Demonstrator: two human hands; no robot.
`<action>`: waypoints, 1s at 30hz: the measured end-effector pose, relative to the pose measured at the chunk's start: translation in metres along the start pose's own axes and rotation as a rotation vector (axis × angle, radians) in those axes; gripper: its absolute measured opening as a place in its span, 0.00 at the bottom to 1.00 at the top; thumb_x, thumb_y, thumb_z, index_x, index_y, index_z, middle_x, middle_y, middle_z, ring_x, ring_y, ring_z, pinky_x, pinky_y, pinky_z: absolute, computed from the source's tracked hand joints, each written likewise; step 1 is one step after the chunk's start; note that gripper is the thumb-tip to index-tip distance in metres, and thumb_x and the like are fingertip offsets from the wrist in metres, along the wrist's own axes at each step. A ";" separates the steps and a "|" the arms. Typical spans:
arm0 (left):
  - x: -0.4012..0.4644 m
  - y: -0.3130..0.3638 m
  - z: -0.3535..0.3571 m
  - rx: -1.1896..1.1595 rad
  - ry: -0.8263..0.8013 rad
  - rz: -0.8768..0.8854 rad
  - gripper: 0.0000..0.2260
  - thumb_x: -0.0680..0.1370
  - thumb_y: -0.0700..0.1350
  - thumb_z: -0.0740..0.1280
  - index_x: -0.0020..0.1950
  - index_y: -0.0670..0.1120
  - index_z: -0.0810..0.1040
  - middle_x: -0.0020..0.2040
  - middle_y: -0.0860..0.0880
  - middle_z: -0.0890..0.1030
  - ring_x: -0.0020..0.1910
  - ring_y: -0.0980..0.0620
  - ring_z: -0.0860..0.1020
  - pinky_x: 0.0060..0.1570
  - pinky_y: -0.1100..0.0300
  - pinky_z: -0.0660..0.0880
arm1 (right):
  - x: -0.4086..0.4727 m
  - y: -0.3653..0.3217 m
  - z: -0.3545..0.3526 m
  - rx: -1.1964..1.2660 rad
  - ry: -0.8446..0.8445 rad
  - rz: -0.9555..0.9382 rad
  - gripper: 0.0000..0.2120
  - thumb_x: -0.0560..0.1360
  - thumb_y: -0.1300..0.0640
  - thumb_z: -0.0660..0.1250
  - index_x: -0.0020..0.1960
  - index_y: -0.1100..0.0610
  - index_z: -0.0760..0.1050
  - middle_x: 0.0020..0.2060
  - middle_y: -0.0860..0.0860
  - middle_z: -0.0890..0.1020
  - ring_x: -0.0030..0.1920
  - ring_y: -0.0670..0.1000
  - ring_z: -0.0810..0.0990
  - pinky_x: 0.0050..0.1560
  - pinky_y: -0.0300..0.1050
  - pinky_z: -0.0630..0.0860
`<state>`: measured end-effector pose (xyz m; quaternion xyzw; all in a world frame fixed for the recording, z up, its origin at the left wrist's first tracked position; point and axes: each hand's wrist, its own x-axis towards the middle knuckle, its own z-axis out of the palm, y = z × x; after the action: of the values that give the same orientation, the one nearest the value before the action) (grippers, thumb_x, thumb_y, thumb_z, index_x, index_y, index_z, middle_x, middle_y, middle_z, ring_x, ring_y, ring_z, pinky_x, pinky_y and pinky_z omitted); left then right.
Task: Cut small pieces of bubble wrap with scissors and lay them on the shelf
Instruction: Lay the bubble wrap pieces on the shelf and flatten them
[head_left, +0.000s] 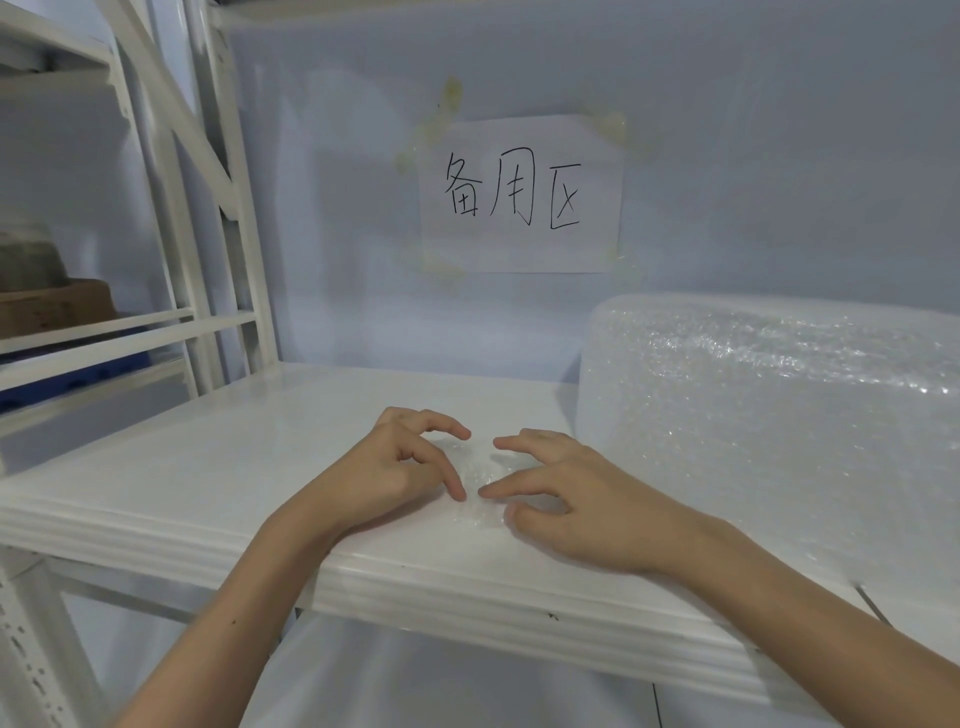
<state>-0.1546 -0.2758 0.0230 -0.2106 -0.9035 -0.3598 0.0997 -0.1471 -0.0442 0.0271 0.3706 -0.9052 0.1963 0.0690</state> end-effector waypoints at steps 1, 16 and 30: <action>0.000 0.000 0.000 0.003 0.001 0.003 0.19 0.73 0.36 0.63 0.37 0.58 0.87 0.61 0.68 0.76 0.67 0.60 0.63 0.56 0.68 0.62 | 0.000 0.000 0.001 -0.001 -0.003 0.004 0.16 0.77 0.47 0.60 0.63 0.36 0.75 0.75 0.39 0.61 0.75 0.41 0.51 0.71 0.35 0.47; 0.001 -0.003 0.000 0.001 0.003 -0.006 0.21 0.75 0.33 0.63 0.34 0.54 0.87 0.60 0.69 0.77 0.66 0.63 0.63 0.59 0.67 0.60 | -0.004 0.002 0.000 0.076 0.035 0.022 0.13 0.76 0.49 0.63 0.58 0.41 0.79 0.67 0.39 0.68 0.70 0.37 0.59 0.70 0.38 0.57; 0.001 -0.003 -0.004 -0.038 0.114 0.006 0.13 0.75 0.40 0.65 0.41 0.56 0.86 0.58 0.66 0.79 0.63 0.66 0.68 0.62 0.66 0.62 | 0.001 0.010 0.001 0.090 0.106 0.020 0.15 0.77 0.48 0.64 0.63 0.39 0.76 0.68 0.41 0.70 0.70 0.40 0.63 0.71 0.38 0.57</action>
<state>-0.1567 -0.2803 0.0243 -0.1943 -0.8887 -0.3879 0.1480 -0.1546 -0.0392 0.0234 0.3535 -0.8942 0.2568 0.0981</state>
